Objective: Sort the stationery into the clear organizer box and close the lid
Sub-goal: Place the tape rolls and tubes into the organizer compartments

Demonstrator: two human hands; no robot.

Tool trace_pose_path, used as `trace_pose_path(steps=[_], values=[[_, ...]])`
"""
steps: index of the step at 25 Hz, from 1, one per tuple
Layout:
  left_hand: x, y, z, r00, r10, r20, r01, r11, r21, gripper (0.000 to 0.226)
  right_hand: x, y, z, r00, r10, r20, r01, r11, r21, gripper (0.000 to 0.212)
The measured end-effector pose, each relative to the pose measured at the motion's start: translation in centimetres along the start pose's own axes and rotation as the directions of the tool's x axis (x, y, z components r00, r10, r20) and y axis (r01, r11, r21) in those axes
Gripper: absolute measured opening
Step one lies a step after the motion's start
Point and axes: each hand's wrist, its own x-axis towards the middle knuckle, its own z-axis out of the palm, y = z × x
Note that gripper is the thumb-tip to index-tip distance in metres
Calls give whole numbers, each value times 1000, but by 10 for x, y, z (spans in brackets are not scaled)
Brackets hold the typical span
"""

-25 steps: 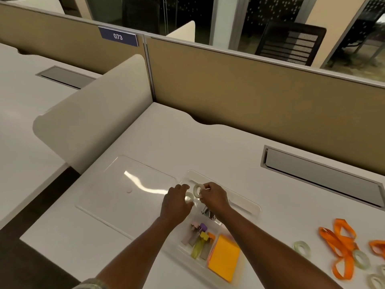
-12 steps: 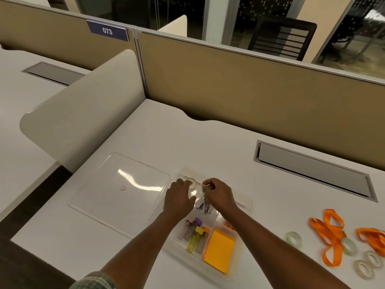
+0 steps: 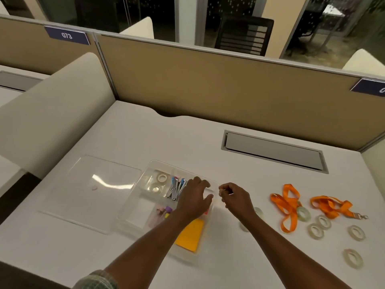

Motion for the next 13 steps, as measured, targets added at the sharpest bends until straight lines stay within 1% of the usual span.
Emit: trace_pose_path(steps=[3, 6, 8, 10, 13], values=[[-8, 33, 26, 996, 58, 71, -60, 998, 27, 35, -10, 40, -37, 998, 41, -52, -45, 996, -72, 11], [-18, 63, 57, 978, 98, 185, -109, 993, 47, 38, -22, 82, -67, 998, 46, -51, -54, 984, -168, 13], [-24, 77, 75, 952, 78, 296, -112, 989, 97, 42, -29, 104, -79, 999, 37, -18, -40, 970, -238, 17], [-31, 89, 94, 920, 57, 387, -136, 974, 180, 48, -35, 120, -87, 999, 9, 52, 10, 938, -348, 27], [-41, 98, 115, 885, -3, 466, -160, 937, 310, 61, -42, 134, -92, 990, -6, 141, 68, 895, -441, 44]])
